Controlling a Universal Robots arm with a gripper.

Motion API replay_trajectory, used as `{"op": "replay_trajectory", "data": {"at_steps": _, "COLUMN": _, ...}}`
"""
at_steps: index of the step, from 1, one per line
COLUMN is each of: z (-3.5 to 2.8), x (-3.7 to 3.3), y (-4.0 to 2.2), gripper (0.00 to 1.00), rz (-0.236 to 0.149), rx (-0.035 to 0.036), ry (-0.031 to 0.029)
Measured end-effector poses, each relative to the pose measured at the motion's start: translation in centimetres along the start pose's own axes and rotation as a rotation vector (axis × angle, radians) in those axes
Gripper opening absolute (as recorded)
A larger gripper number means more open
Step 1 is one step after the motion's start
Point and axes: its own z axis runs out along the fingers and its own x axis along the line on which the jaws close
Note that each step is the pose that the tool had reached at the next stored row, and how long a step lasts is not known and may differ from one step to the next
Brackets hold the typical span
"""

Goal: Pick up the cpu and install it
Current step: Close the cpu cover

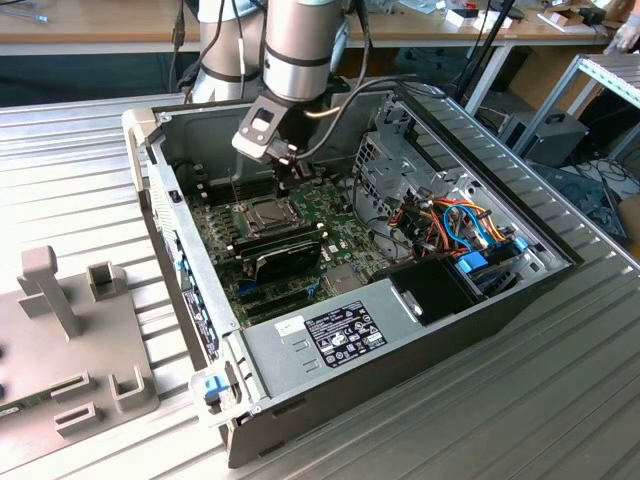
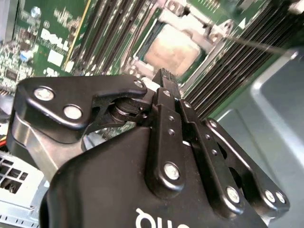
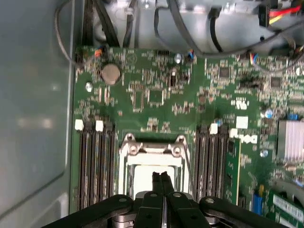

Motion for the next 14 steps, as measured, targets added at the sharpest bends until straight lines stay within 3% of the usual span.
{"op": "replay_trajectory", "data": {"at_steps": 5, "z": 0.43, "x": 0.07, "y": -1.92, "gripper": 0.11, "rz": 0.000, "rx": 0.0000, "ry": -0.0004}}
{"op": "replay_trajectory", "data": {"at_steps": 10, "z": 1.15, "x": 0.12, "y": -2.94, "gripper": 0.11, "rz": 0.000, "rx": -0.0001, "ry": -0.0012}}
{"op": "replay_trajectory", "data": {"at_steps": 12, "z": 1.67, "x": 0.16, "y": -3.66, "gripper": 0.11, "rz": 0.000, "rx": 0.0001, "ry": -0.0025}}
{"op": "replay_trajectory", "data": {"at_steps": 14, "z": 1.97, "x": 0.17, "y": -3.83, "gripper": 0.11, "rz": 0.000, "rx": 0.0000, "ry": -0.0032}}
